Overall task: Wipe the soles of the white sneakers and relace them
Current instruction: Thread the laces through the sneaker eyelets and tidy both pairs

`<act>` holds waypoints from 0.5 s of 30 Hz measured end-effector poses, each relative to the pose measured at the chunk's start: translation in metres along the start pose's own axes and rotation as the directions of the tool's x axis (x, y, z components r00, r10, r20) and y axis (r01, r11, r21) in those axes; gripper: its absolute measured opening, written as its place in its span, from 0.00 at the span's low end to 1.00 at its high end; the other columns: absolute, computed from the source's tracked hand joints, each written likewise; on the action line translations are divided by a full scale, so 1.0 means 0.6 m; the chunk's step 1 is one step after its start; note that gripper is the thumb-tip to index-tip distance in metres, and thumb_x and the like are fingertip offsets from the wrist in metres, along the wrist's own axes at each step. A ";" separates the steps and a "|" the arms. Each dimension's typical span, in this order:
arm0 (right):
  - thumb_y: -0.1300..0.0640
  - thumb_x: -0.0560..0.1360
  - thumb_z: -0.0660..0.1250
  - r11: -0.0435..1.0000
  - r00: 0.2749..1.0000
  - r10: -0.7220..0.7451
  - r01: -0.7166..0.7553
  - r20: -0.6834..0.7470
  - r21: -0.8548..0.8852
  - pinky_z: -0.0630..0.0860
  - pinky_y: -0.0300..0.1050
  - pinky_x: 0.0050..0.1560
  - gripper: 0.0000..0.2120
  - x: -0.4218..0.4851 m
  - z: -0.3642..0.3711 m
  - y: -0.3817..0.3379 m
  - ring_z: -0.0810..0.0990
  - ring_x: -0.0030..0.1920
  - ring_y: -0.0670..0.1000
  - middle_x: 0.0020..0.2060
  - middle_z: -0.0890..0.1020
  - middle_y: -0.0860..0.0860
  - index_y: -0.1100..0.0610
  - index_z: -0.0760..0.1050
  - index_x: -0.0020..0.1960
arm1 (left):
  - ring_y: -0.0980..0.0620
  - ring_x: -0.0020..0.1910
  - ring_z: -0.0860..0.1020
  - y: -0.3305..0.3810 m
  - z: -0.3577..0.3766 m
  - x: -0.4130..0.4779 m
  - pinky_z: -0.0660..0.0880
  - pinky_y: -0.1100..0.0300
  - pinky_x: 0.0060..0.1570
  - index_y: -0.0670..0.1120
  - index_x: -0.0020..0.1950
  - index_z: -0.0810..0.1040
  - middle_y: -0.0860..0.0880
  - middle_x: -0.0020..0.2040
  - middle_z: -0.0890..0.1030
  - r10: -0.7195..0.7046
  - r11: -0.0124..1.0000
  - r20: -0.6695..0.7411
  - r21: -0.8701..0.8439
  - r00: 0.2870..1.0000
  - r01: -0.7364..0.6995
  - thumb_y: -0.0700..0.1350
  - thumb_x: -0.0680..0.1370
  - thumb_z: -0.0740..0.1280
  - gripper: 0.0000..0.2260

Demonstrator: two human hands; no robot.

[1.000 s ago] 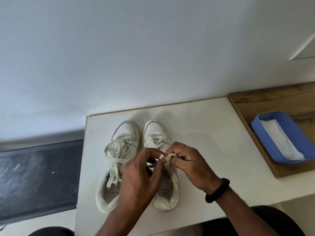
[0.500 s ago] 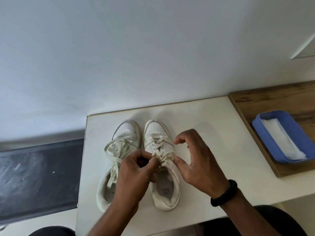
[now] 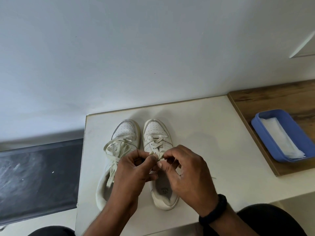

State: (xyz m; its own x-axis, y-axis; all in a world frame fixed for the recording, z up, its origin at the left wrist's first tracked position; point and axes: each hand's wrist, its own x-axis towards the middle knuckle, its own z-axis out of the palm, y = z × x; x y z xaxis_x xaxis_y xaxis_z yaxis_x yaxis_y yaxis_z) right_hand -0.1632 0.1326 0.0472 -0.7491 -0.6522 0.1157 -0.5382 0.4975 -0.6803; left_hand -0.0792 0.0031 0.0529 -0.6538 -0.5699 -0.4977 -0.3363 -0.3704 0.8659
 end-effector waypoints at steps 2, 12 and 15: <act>0.47 0.76 0.68 0.999 1.000 0.020 -0.020 0.006 0.035 0.81 0.42 0.41 0.06 0.004 -0.001 0.004 0.80 0.42 0.43 0.42 0.81 0.41 0.49 0.79 0.47 | 0.51 0.36 0.82 -0.002 0.001 -0.001 0.78 0.56 0.39 0.41 0.43 0.82 0.41 0.38 0.85 0.014 1.000 0.009 0.014 1.000 -0.014 0.40 0.79 0.73 0.06; 0.54 0.73 0.74 0.988 0.987 0.133 -0.138 0.086 0.067 0.81 0.40 0.40 0.02 0.015 -0.013 0.027 0.82 0.38 0.42 0.36 0.83 0.41 0.49 0.81 0.42 | 0.61 0.36 0.81 -0.013 0.002 0.001 0.71 0.70 0.33 0.53 0.41 0.80 0.54 0.35 0.83 0.364 0.810 -0.112 0.528 0.925 -0.256 0.46 0.76 0.74 0.06; 0.53 0.73 0.72 0.983 0.980 0.180 -0.175 0.088 -0.061 0.81 0.45 0.40 0.03 0.025 -0.028 0.050 0.81 0.36 0.42 0.33 0.81 0.40 0.49 0.80 0.40 | 0.61 0.40 0.80 -0.010 -0.010 0.012 0.69 0.73 0.36 0.53 0.42 0.79 0.58 0.39 0.82 0.518 0.664 -0.096 0.672 0.850 -0.329 0.44 0.76 0.73 0.06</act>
State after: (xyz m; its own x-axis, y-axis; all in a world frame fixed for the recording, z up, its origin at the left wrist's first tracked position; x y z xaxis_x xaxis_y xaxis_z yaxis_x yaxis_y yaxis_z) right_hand -0.1969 0.1472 0.0405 -0.7968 -0.5999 -0.0729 -0.4212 0.6378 -0.6448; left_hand -0.0777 -0.0028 0.0436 -0.6652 -0.7464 0.0202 -0.4635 0.4341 0.7725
